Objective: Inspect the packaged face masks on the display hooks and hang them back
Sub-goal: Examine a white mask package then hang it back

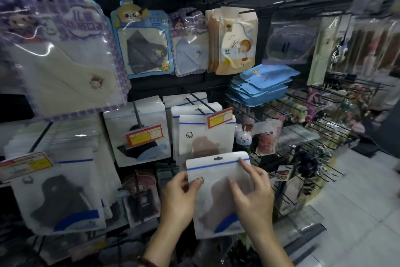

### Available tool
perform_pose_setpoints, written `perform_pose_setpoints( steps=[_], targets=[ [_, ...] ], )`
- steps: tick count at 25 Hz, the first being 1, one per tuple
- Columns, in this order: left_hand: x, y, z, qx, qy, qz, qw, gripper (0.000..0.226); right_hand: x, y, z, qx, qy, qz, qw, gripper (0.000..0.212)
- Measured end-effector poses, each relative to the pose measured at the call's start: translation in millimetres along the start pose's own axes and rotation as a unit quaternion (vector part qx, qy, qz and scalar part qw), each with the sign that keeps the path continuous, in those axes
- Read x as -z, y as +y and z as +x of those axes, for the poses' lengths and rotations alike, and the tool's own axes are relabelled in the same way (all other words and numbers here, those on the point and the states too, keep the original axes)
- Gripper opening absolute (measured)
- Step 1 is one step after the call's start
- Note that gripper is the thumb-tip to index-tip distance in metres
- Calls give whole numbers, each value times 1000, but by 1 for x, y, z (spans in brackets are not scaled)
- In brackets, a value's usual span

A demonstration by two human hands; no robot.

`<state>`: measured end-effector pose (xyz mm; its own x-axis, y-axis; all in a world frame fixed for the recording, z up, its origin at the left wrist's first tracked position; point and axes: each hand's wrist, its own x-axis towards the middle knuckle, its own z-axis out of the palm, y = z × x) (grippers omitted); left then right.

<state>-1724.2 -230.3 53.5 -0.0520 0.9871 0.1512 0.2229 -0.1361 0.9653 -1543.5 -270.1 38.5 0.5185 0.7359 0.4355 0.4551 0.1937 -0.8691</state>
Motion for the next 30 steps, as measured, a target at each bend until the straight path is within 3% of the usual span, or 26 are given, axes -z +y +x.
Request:
perform_pose_setpoints(
  steps=[5, 8, 15, 21, 30],
  targets=[
    [-2, 42, 23, -77, 135, 43, 987, 40, -16, -22, 34, 41, -77, -8, 996, 64],
    [-3, 52, 36, -155, 149, 60, 975, 53, -21, -26, 49, 54, -77, 12, 995, 66],
    [-12, 54, 45, -219, 132, 93, 962, 53, -25, -12, 65, 115, -84, 33, 989, 76],
    [-15, 53, 54, -169, 71, 164, 969, 68, -33, -10, 84, 140, -139, -7, 980, 77],
    [-18, 49, 62, -118, 46, 167, 978, 76, -48, -8, 90, 104, -198, -69, 972, 85]
  ],
)
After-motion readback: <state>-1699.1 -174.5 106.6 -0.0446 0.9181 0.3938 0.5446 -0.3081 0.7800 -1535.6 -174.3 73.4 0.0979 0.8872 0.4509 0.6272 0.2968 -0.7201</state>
